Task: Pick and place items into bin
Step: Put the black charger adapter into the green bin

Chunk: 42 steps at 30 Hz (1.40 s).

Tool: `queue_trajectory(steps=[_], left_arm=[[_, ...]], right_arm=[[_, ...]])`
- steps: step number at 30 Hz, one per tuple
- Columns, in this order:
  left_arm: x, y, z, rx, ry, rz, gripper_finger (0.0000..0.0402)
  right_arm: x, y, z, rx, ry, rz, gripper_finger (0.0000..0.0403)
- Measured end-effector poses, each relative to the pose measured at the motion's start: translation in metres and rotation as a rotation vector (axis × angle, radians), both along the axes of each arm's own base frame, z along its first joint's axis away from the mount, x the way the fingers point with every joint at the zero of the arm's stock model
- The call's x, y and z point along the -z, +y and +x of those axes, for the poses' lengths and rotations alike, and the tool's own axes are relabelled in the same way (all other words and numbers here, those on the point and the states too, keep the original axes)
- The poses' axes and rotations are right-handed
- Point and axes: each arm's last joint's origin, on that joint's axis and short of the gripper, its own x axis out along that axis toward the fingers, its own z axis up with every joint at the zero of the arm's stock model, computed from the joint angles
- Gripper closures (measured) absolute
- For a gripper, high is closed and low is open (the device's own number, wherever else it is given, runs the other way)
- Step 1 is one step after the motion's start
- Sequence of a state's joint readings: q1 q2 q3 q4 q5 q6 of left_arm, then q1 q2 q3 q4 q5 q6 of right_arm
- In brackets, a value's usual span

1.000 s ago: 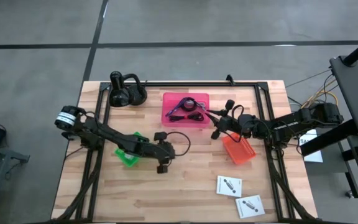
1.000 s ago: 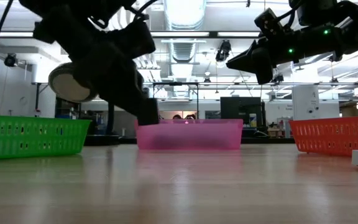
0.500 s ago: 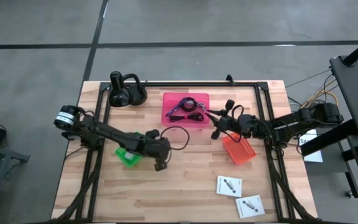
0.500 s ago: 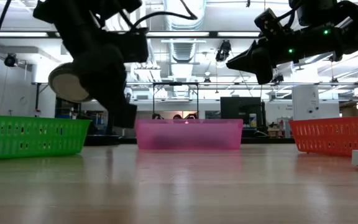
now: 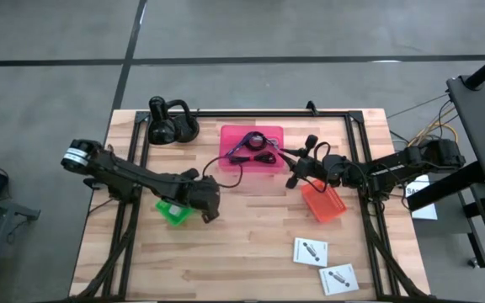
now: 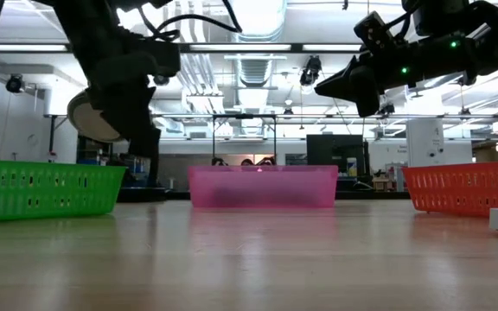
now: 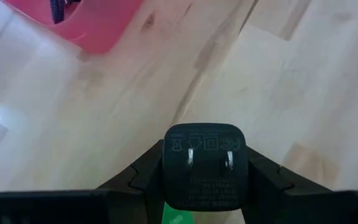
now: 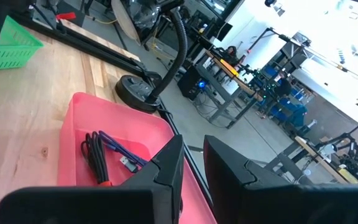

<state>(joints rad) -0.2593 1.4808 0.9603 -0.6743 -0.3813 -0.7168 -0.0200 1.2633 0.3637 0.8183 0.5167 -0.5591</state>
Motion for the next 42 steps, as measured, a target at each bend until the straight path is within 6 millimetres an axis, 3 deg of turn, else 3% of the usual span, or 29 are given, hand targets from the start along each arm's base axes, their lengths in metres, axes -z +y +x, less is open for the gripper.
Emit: queue_trajectory(steps=[22, 42], left_arm=[[-0.023, -0.011, -0.042, -0.072, 0.048, -0.037, 0.0268], [0.012, -0.006, -0.067, -0.259, 0.153, -0.021, 0.0268]], right_arm=[[0.000, 0.000, 0.000, 0.000, -0.001, 0.001, 0.0351], [0.000, 0.000, 0.000, 0.000, 0.001, -0.001, 0.0351]])
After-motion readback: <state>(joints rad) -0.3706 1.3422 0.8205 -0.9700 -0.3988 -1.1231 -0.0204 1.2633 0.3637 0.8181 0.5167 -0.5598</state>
